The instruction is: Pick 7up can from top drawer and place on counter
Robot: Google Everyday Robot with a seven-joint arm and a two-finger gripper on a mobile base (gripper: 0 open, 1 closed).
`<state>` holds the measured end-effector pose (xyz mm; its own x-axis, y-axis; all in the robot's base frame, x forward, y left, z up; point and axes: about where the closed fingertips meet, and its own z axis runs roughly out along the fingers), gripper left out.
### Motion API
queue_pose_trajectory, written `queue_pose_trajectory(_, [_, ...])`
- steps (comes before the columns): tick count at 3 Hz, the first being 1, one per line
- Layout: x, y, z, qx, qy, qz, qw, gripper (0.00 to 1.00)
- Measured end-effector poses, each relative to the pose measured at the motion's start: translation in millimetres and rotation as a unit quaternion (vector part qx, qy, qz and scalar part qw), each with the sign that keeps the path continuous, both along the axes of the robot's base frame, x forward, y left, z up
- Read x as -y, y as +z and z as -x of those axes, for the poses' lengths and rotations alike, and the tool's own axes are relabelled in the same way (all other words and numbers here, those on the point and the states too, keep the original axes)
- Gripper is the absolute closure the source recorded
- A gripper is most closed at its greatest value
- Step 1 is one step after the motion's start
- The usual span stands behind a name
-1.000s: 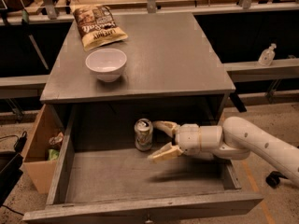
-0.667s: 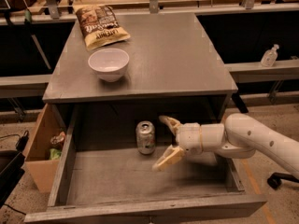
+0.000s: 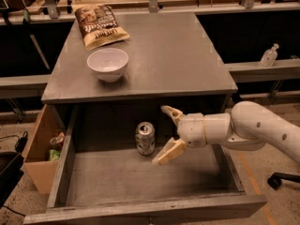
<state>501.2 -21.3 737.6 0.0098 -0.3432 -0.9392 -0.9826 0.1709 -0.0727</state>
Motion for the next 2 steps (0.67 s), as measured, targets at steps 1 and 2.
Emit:
queue_pose_trajectory(1, [-6.0, -9.3, -15.1, 0.001, -0.016, 0.001, 0.9999, 0.00])
queue_pose_trajectory(2, [-14.6, -21.7, -32.2, 0.002, -0.030, 0.001, 0.9995, 0.00])
